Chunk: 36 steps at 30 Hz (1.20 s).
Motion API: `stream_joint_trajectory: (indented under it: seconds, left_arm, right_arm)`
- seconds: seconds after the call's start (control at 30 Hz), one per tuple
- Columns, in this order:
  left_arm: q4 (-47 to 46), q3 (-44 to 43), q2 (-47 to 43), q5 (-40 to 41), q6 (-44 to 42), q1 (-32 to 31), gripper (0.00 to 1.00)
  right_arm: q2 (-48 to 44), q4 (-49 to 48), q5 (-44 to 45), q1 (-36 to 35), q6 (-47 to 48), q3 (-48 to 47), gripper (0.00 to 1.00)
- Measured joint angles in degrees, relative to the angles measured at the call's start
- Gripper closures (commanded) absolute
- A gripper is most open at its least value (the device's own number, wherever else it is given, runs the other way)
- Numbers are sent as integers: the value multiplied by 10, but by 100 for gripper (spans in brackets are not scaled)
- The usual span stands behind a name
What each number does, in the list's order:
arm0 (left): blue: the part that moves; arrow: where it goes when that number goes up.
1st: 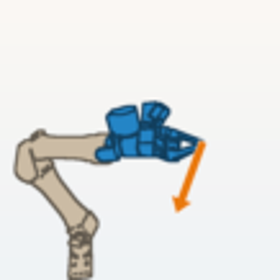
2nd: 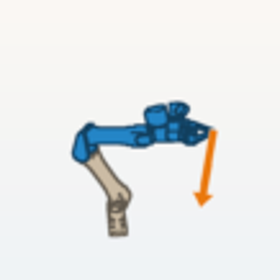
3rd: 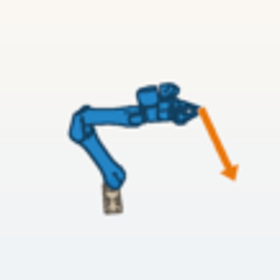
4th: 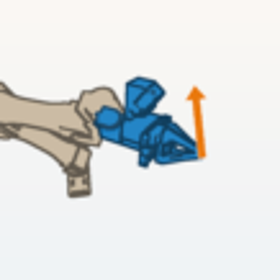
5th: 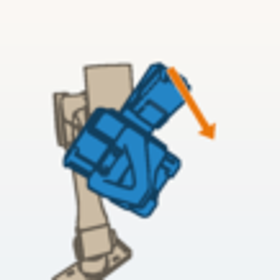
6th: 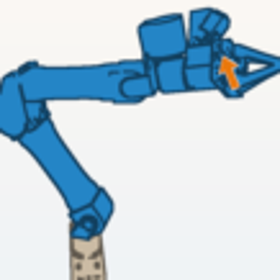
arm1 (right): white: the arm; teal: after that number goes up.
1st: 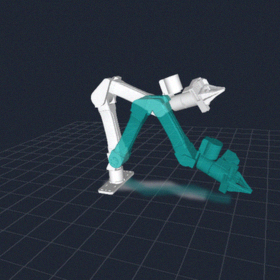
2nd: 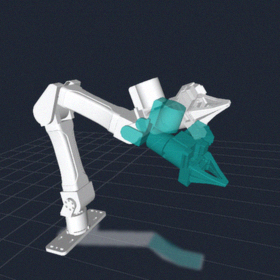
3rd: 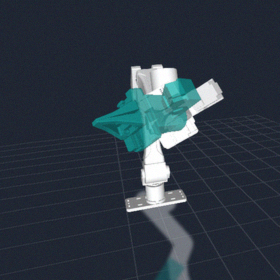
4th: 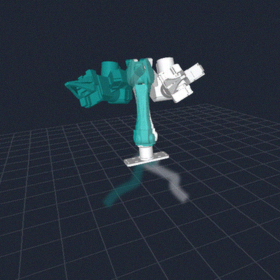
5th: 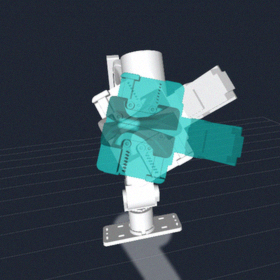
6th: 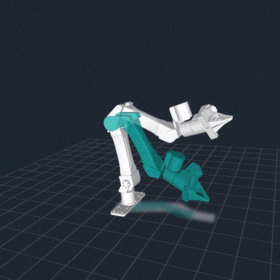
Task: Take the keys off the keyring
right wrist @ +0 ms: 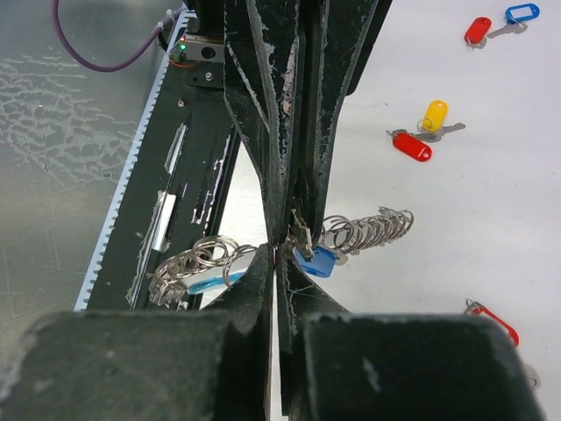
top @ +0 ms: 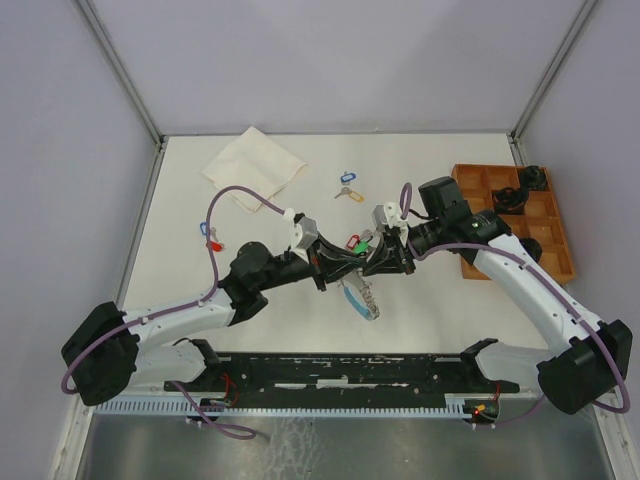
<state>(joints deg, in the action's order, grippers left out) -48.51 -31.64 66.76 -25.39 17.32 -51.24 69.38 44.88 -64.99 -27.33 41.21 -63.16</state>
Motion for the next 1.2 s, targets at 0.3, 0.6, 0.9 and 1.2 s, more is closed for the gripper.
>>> stream_joint_trajectory:
  seconds: [0.3, 0.6, 0.9, 1.2]
  left_arm:
    - [7, 14, -26, 4, 0, 0, 97]
    - [8, 42, -71, 12, 0, 0, 97]
    - [9, 58, -95, 13, -1, 0, 97]
    - [13, 64, -107, 13, -5, 0, 97]
  right_arm:
    - [-3, 1, -6, 1, -1, 0, 99]
    - [-3, -17, -40, 11, -42, 0, 99]
    - [7, -59, -73, 20, -111, 8, 99]
    - [26, -132, -105, 24, -202, 34, 99]
